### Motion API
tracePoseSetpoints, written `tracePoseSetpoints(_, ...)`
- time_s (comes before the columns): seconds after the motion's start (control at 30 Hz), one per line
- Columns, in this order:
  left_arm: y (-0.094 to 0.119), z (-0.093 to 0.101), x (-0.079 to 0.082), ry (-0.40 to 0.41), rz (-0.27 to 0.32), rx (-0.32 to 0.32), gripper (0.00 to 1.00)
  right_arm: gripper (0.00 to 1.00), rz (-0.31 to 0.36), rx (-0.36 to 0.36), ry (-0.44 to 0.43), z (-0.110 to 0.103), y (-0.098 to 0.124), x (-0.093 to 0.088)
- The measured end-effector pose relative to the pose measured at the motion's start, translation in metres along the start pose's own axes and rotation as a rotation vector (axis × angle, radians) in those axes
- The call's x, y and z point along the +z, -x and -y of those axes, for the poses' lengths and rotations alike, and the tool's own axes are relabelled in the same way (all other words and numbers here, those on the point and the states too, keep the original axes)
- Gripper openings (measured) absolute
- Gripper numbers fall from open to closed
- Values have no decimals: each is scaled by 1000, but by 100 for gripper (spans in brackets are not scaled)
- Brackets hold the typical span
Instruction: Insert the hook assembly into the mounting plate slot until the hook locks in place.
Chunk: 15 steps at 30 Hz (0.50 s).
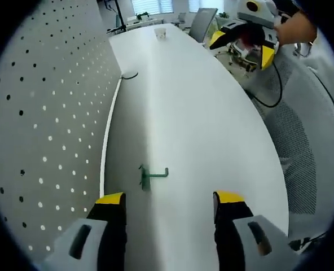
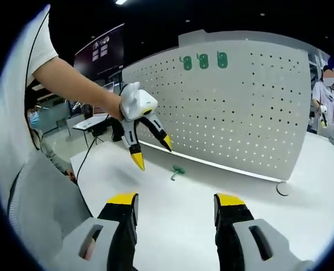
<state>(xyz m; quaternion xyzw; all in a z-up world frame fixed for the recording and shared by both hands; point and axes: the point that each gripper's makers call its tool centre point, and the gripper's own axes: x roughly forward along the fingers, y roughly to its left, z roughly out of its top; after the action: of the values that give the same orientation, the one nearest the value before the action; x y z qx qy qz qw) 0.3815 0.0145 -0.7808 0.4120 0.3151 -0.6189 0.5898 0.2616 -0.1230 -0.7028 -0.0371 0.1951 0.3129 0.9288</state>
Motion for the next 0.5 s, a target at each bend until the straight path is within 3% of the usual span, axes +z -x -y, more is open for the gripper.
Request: tracePoseSetpoints(0.5, -34, -9, -8, -5, -70, -57, 61, 51, 8, -19, -38, 6, 2, -1)
